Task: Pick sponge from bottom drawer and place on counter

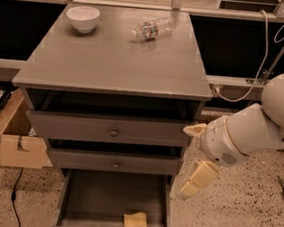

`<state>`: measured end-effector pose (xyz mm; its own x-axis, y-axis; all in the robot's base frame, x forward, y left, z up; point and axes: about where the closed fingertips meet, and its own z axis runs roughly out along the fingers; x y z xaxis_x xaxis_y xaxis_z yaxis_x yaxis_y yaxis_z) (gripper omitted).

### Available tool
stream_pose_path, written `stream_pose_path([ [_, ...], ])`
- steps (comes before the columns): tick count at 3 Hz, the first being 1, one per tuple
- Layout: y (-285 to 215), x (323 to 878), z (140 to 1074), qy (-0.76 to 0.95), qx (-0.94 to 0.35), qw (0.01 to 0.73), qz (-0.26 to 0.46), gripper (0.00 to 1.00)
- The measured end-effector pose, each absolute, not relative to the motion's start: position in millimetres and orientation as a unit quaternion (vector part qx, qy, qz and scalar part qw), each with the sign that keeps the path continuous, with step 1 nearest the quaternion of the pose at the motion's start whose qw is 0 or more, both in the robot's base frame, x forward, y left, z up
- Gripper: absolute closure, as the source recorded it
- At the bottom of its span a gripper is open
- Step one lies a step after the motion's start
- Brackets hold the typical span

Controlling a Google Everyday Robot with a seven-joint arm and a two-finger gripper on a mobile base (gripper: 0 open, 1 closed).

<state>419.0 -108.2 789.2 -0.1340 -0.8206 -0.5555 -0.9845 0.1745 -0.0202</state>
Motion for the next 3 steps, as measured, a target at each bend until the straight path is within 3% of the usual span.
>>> stream_pose_path([
  [2,-118.1,421.1,753.2,0.748,-0.606,0.213,0.168,0.0],
  [3,-141.6,424.7,677.6,0.765,-0.595,0.191,0.154,0.0],
])
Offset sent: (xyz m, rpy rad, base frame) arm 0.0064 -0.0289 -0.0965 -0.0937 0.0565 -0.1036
